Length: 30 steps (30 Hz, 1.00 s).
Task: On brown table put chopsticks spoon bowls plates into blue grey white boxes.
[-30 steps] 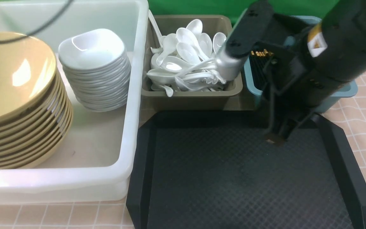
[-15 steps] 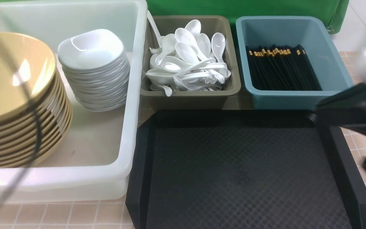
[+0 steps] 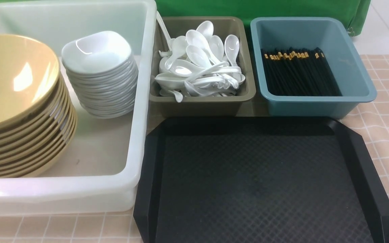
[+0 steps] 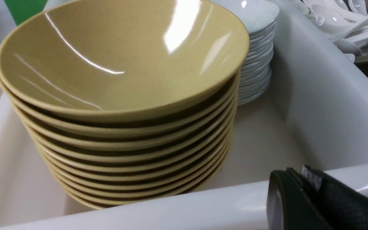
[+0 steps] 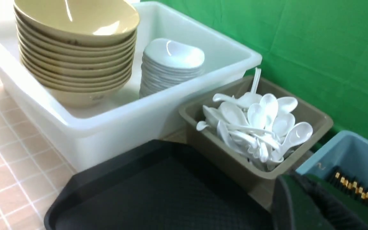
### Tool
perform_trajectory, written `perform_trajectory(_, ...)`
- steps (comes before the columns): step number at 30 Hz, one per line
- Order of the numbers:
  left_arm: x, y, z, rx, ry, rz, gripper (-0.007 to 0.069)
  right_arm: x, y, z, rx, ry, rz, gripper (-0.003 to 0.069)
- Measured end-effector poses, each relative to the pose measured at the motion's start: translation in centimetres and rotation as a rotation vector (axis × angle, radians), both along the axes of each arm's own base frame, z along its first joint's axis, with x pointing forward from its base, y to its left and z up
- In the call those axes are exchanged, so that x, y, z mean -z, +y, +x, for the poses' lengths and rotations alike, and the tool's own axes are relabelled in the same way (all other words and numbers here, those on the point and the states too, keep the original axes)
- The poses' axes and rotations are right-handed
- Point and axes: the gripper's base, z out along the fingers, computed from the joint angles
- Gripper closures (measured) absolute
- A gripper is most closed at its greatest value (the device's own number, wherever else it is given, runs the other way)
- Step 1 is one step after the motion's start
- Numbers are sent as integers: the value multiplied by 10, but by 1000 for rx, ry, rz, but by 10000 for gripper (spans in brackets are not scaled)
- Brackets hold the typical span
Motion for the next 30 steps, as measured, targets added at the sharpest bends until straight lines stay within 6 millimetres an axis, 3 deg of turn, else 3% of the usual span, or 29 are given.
perform_trajectory(8,26,0,0,1,47,0,623,14,1,1,2,54,-42,608)
perform_trajectory(21,28,0,1,3,44,7,623,19,0,1,3,55,-46,593)
perform_trajectory(26,29,0,2,3,47,7,623,40,-12,-12,24,46,-34,611)
perform_trajectory(30,29,0,2,3,47,7,623,74,-33,-18,223,63,105,624)
